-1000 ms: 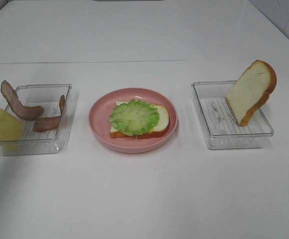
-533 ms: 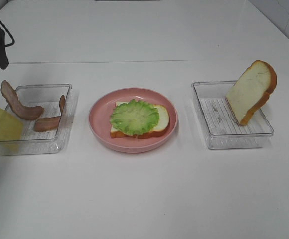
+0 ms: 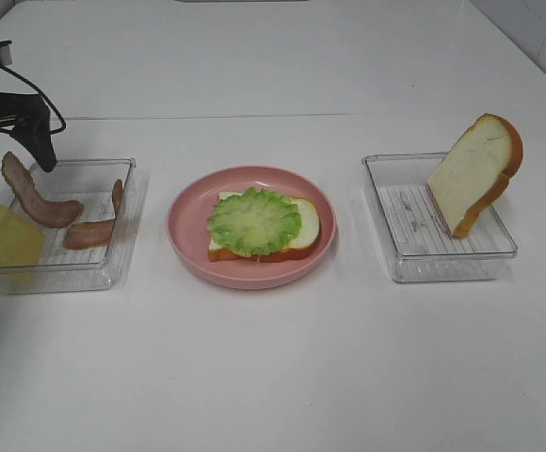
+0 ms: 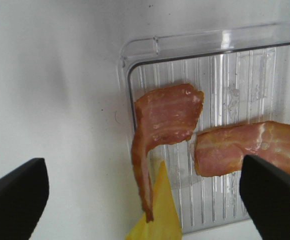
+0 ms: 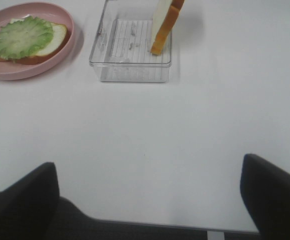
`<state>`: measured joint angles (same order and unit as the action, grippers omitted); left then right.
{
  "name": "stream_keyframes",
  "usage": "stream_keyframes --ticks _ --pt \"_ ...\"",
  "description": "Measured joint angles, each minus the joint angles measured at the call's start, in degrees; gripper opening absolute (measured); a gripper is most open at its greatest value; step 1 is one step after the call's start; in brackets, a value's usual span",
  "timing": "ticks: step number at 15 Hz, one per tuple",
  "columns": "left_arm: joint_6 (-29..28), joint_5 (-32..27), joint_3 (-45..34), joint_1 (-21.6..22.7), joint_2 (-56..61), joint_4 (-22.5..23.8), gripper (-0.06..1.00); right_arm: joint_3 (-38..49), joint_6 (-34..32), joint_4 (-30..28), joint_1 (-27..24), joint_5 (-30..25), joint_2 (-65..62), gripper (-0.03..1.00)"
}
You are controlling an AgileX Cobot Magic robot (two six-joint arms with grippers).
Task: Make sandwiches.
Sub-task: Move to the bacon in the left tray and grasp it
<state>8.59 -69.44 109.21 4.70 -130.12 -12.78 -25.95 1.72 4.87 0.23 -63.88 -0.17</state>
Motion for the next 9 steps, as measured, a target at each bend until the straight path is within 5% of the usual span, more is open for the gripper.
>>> stream_keyframes --ticks 4,9 --pt "0.2 0.0 0.0 0.0 0.0 -0.1 0.83 0.0 0.0 0.0 0.0 0.1 0.0 0.94" --pt "0.2 0.0 0.0 0.0 -0.3 -0.1 0.55 0.0 0.0 0.0 0.0 0.4 0.0 0.94"
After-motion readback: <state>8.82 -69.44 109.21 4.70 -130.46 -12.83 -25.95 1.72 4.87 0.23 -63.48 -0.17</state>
